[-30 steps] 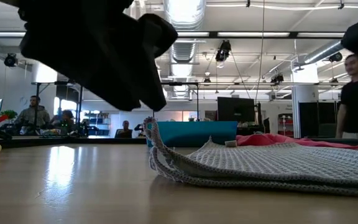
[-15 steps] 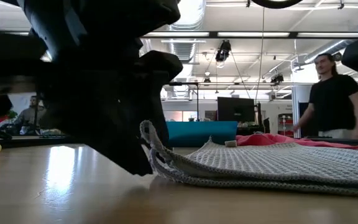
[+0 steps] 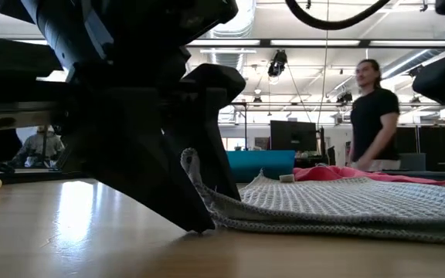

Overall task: Fold microfiber towels
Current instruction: Fold the gray microfiber cloth

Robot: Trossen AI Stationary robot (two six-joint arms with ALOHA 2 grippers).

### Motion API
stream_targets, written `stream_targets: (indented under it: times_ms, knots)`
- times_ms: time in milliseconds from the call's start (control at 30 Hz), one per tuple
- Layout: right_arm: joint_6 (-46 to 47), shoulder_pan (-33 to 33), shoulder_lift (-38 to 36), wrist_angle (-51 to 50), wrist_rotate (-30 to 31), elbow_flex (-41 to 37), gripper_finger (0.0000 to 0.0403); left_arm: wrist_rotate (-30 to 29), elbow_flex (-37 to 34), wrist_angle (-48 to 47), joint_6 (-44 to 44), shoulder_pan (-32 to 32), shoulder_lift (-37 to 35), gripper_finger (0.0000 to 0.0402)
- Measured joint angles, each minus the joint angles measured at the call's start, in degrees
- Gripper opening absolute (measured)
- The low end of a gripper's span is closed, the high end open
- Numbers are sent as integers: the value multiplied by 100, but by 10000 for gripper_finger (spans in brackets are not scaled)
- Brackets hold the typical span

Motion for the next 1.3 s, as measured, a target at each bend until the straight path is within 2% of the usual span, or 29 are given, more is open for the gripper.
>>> stream_targets:
  times_ms: [233,333,567,733,867,1033,1300]
  knots:
    - [53,3,0,21,-24,0,148,-175,-19,27,-16,61,60,119]
    - [53,3,0,47,-23,-6,122,-212,-3,57,-15,98,72,95]
    - [56,1,0,176,-132,-55,68,-235,0,166,-12,148,91,11]
    - [239,-61,0,198,-314,-61,17,-237,0,175,-306,146,90,7]
    - [432,-64,0,212,-389,-8,10,-171,14,122,-587,146,32,7]
    - [735,-43,-2,236,-645,329,9,287,59,36,-907,134,-213,7]
    - [1140,14,-4,86,-640,933,9,917,60,-503,-931,98,-737,7]
